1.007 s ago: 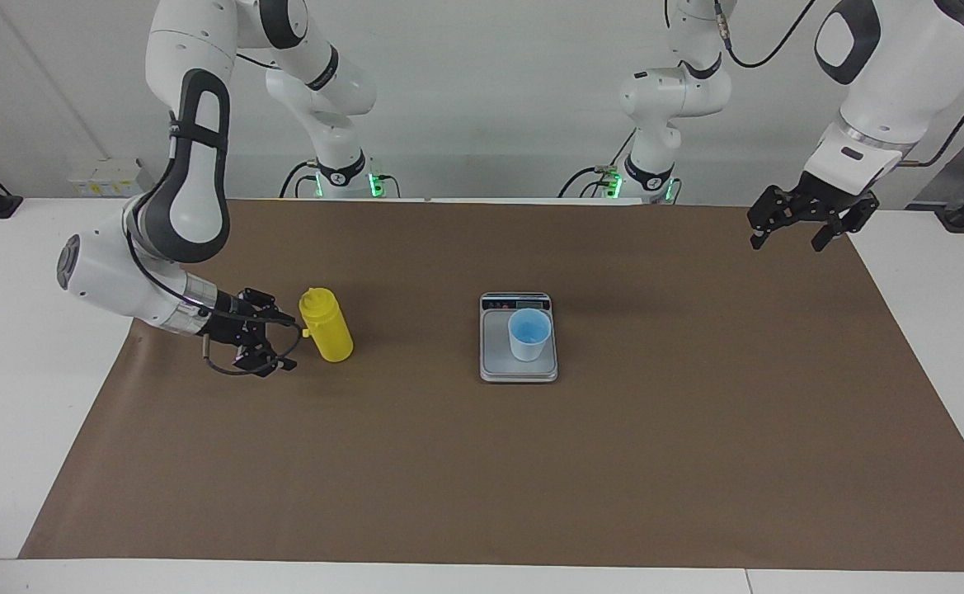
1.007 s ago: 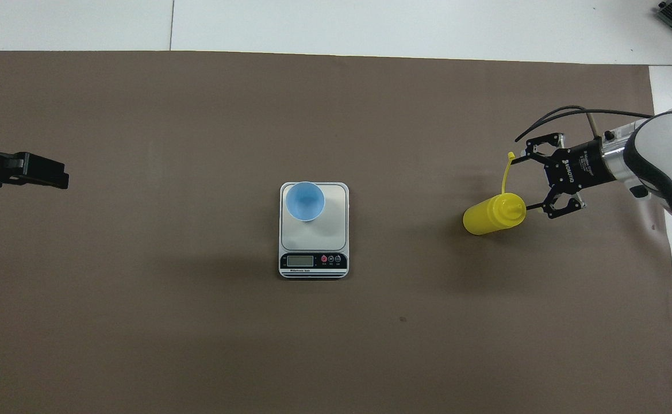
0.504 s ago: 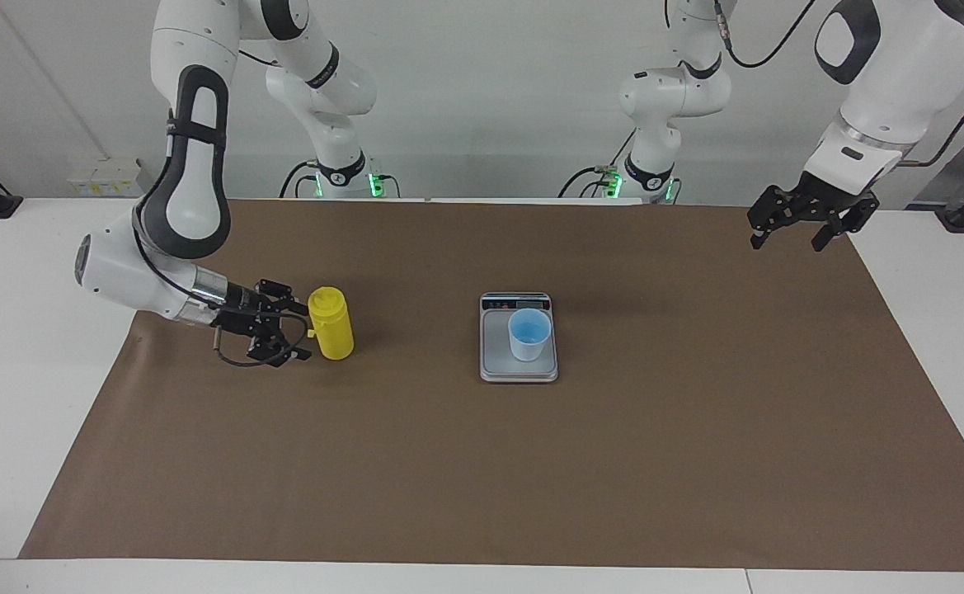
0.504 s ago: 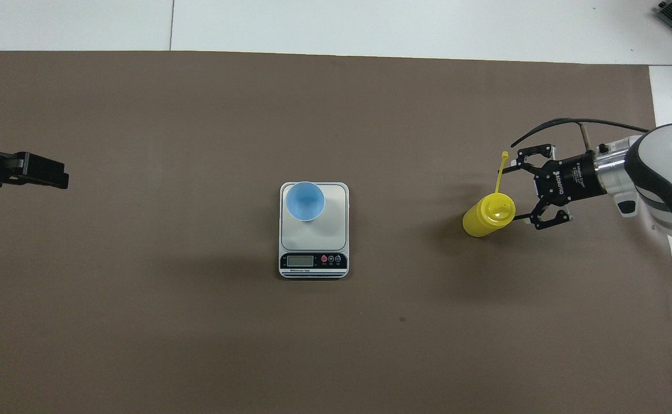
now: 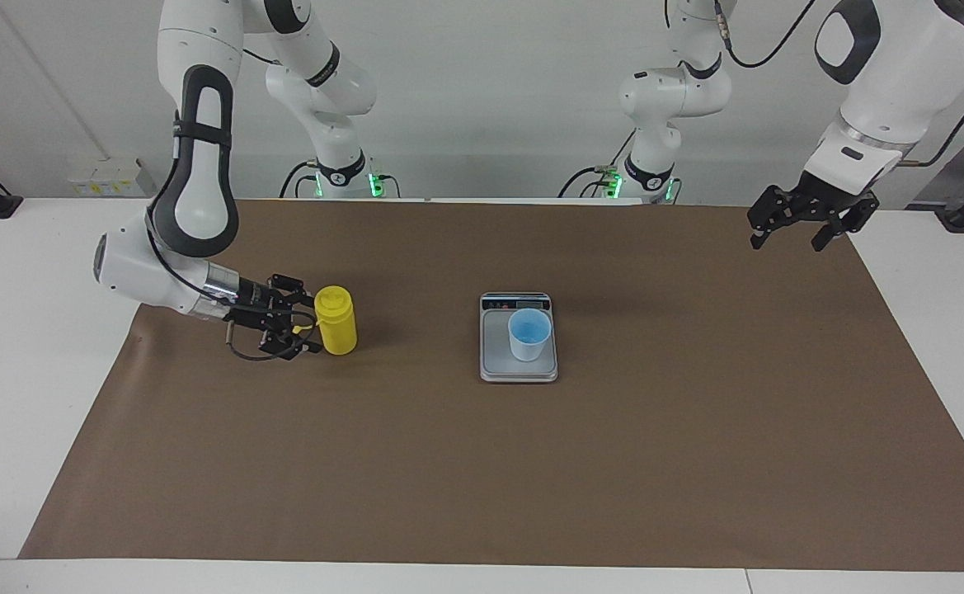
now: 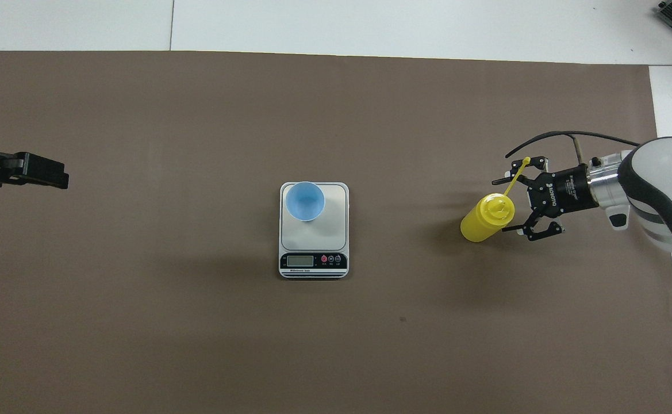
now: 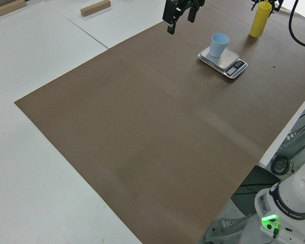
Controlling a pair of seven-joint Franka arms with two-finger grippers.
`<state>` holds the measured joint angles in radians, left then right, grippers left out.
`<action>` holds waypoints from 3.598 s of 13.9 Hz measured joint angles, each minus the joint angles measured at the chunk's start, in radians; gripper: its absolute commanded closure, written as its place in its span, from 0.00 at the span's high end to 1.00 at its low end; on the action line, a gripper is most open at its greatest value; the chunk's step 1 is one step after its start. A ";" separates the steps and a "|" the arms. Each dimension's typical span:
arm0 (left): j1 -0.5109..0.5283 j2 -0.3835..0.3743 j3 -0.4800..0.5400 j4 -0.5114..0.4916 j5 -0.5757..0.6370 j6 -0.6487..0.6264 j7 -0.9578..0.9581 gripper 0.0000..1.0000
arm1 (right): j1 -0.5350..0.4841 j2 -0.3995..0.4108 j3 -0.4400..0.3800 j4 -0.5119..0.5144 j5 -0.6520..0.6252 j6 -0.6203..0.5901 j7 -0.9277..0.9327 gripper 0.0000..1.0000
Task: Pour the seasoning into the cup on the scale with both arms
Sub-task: 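Reach the right gripper to the yellow bottle and grasp it, then lift the yellow bottle with the right gripper toward the blue cup, then tilt the bottle nozzle down into the cup with the right gripper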
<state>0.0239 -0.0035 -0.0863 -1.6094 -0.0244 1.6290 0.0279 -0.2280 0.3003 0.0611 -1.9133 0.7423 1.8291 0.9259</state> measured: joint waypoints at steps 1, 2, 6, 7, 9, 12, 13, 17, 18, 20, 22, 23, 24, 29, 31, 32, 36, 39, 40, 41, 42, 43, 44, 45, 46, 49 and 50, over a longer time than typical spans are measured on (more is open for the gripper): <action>0.000 0.000 0.000 0.000 0.000 0.000 0.000 1.00 | -0.001 -0.006 -0.001 -0.011 0.000 0.000 -0.020 1.00; 0.000 0.000 0.000 0.000 0.000 0.000 0.000 1.00 | -0.001 -0.011 -0.001 -0.024 0.000 0.000 -0.035 1.00; 0.000 0.000 0.000 0.000 0.000 0.000 0.000 1.00 | 0.005 -0.021 0.000 -0.043 0.000 0.000 -0.050 1.00; 0.000 0.000 0.000 0.000 0.000 0.000 0.000 1.00 | 0.013 -0.022 0.000 -0.045 0.000 0.000 -0.051 1.00; 0.000 0.000 0.000 0.000 0.000 0.000 0.000 1.00 | 0.032 -0.025 0.001 -0.050 0.000 0.004 -0.051 0.82; 0.000 0.000 0.000 0.000 0.000 0.000 0.000 1.00 | 0.047 -0.027 0.001 -0.053 0.000 0.008 -0.051 0.09; 0.000 0.000 0.000 0.000 0.000 0.000 0.000 1.00 | 0.050 -0.028 0.001 -0.053 0.000 0.012 -0.051 0.00; 0.000 0.000 0.000 0.000 0.000 0.000 0.000 1.00 | 0.091 -0.048 0.001 -0.052 0.001 0.099 0.023 0.00; 0.000 0.000 0.000 0.000 0.000 0.000 0.000 1.00 | 0.114 -0.063 0.002 -0.052 0.001 0.142 0.067 0.00; 0.000 0.000 0.000 0.000 0.000 0.000 0.000 1.00 | 0.171 -0.098 0.003 -0.051 0.001 0.233 0.161 0.00; 0.000 0.000 0.000 0.000 0.000 0.000 0.000 1.00 | 0.216 -0.127 0.003 -0.051 0.000 0.299 0.230 0.00; 0.000 0.000 0.000 0.000 0.000 0.000 0.000 1.00 | 0.229 -0.136 0.004 -0.051 0.000 0.330 0.247 0.00; 0.000 0.000 0.000 0.000 0.000 0.000 0.000 1.00 | 0.240 -0.143 0.004 -0.051 0.000 0.358 0.262 0.00; 0.000 0.000 0.000 0.000 0.000 0.000 0.000 1.00 | 0.375 -0.164 0.004 -0.051 -0.034 0.611 0.458 0.00; 0.000 0.000 0.000 0.000 0.000 0.000 0.000 1.00 | 0.444 -0.165 0.005 -0.052 -0.120 0.714 0.549 0.00; 0.000 0.000 0.000 0.000 0.000 0.000 0.000 1.00 | 0.474 -0.164 0.006 -0.053 -0.169 0.759 0.577 0.00; 0.000 0.000 0.000 0.000 0.000 0.000 0.000 1.00 | 0.555 -0.145 0.007 -0.045 -0.459 0.809 0.606 0.00; 0.000 -0.001 0.000 0.000 0.000 0.000 0.000 1.00 | 0.592 -0.116 0.007 -0.038 -0.688 0.822 0.686 0.00; 0.000 -0.001 0.000 0.000 0.000 0.000 0.000 1.00 | 0.600 -0.110 0.007 -0.036 -0.746 0.831 0.705 0.00; 0.000 -0.001 0.000 0.000 0.000 0.000 0.000 1.00 | 0.607 -0.103 0.007 -0.035 -0.808 0.839 0.722 0.00; 0.000 -0.001 0.000 0.000 0.000 0.000 0.000 1.00 | 0.618 -0.095 0.007 -0.034 -0.874 0.843 0.747 0.00; 0.000 -0.001 0.000 0.000 0.000 0.000 0.000 1.00 | 0.629 -0.085 0.007 -0.033 -0.946 0.844 0.788 0.00; 0.000 -0.001 0.000 0.000 0.000 0.000 0.000 1.00 | 0.639 -0.074 0.007 -0.028 -1.016 0.845 0.842 0.00; 0.000 -0.001 0.000 0.000 0.000 0.000 0.000 1.00 | 0.644 -0.064 0.007 -0.019 -1.064 0.846 0.890 0.00; 0.000 -0.001 0.000 0.000 0.000 0.000 0.000 1.00 | 0.644 -0.056 0.007 -0.008 -1.090 0.846 0.919 0.00; 0.000 -0.001 0.000 0.000 0.000 0.000 0.000 1.00 | 0.643 -0.046 0.005 0.010 -1.180 0.845 0.966 0.00; 0.000 -0.001 0.000 0.000 0.000 0.000 0.000 1.00 | 0.644 -0.040 0.005 0.011 -1.223 0.845 0.980 0.00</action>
<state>0.0240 -0.0041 -0.0862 -1.6094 -0.0243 1.6285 0.0279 0.4155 0.2604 0.0659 -1.9027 -0.4804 2.6746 1.9058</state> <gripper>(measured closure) 0.000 0.520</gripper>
